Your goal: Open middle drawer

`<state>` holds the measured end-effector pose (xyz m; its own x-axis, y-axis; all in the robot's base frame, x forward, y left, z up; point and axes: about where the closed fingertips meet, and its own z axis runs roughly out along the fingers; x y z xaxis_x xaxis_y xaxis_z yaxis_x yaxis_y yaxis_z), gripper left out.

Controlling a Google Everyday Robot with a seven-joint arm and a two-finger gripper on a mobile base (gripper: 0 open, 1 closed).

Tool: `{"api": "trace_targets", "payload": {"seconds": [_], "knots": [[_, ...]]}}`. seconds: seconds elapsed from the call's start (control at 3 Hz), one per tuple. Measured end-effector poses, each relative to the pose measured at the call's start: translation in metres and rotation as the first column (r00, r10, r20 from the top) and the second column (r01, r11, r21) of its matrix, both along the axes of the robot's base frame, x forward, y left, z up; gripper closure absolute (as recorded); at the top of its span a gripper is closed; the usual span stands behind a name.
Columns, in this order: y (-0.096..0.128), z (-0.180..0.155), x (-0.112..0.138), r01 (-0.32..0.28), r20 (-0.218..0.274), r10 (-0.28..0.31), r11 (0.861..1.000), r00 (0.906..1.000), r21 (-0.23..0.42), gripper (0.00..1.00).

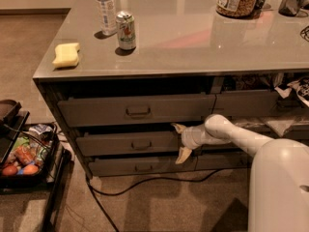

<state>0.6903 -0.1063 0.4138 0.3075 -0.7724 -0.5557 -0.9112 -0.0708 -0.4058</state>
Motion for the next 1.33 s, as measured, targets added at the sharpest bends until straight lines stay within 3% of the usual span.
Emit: {"api": "trace_targets", "payload": {"seconds": [0.67,1.0,1.33], "knots": [[-0.001,-0.005,0.005,0.019,0.008,-0.019,1.0,0.9998,0.0,0.0],[-0.013,-0.004,0.017,0.047,0.029,-0.047,0.999,0.9985,-0.014,0.0],[-0.012,-0.014,0.02,0.04,0.008,-0.04,0.999,0.9992,-0.025,0.0]]}}
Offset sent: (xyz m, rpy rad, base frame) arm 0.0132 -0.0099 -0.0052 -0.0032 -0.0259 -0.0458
